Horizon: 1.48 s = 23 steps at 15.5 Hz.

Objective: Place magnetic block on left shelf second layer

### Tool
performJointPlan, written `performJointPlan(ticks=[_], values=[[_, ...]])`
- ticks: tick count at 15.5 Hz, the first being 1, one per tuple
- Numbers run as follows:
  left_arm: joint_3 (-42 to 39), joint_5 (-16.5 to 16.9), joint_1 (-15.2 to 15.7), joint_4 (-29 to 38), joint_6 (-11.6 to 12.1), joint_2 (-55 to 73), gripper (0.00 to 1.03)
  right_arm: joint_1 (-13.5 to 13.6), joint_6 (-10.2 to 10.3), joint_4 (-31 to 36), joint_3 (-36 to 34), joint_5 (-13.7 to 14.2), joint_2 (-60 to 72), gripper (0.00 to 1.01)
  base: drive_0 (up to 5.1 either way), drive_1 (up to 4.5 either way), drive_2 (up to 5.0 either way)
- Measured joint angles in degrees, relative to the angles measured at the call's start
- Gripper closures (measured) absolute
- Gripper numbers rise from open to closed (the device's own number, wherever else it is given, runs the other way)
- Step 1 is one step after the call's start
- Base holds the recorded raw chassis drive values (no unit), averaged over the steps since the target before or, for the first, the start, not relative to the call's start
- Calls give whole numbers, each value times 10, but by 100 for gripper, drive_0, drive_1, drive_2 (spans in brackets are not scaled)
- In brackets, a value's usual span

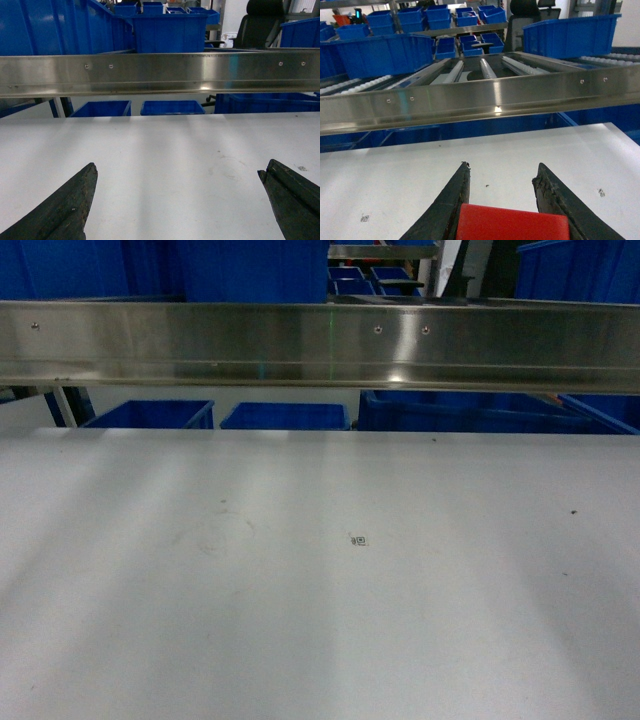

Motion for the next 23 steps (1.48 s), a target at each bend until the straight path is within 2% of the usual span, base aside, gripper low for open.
performJointPlan(ticks=[2,3,5,13,23], values=[[0,0,0,0,0,0,5,39,-34,0,0,19,-12,67,0,0,0],[0,0,0,0,0,0,5,56,-45,0,0,30,-14,67,0,0,0],[0,0,0,0,0,0,5,72,-50,-3,1,40,-10,67,0,0,0],[0,0,0,1,0,0,5,73,-47,-6,2,42,-10,67,0,0,0],[0,0,0,0,0,0,5,70,-47,-6,3,43,-7,67,-476,270,270]])
